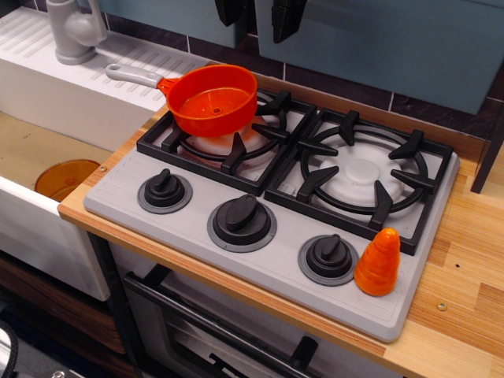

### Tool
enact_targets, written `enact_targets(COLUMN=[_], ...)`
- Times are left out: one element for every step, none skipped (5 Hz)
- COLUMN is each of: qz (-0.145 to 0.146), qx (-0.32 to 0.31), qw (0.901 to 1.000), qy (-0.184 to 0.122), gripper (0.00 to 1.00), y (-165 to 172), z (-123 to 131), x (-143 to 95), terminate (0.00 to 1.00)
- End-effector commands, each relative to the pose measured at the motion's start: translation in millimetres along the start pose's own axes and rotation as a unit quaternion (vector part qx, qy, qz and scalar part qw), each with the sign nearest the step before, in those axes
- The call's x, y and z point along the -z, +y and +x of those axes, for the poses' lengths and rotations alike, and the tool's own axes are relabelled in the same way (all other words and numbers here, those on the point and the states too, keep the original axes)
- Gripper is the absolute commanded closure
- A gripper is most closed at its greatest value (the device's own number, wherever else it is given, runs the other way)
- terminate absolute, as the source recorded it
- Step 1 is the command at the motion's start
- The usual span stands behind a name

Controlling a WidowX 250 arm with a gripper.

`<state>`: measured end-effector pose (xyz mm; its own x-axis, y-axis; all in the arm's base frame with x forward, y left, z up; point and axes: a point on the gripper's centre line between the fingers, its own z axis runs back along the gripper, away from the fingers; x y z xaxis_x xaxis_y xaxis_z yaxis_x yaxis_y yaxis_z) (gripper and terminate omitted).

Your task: End effector reaching pot or pan

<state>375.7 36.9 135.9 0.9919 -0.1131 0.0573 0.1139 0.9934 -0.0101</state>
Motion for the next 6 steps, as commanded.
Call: enact_targets(qz=[0.0, -0.004, -0.016, -0.019, -0.017, -0.019], qx=[0.0, -0.007, -0.014, -0.018, -0.029, -0.039], qw=[1.0, 0.9999, 0.9992, 0.9986, 0.9983, 0.9973], qy=[0.0, -0.014, -0.034, -0.046, -0.048, -0.06], gripper=[0.0, 0.0, 0.0, 0.0, 0.0, 0.0], y=[0.0, 4.8, -4.9, -7.7, -12.2, -22.3], z=[0.0, 7.0, 11.9, 11.4, 6.7, 1.4], x=[0.0, 12.8, 35.4, 52.0, 61.4, 75.5], terminate=[0.0, 0.0, 0.0, 0.0, 0.0, 0.0])
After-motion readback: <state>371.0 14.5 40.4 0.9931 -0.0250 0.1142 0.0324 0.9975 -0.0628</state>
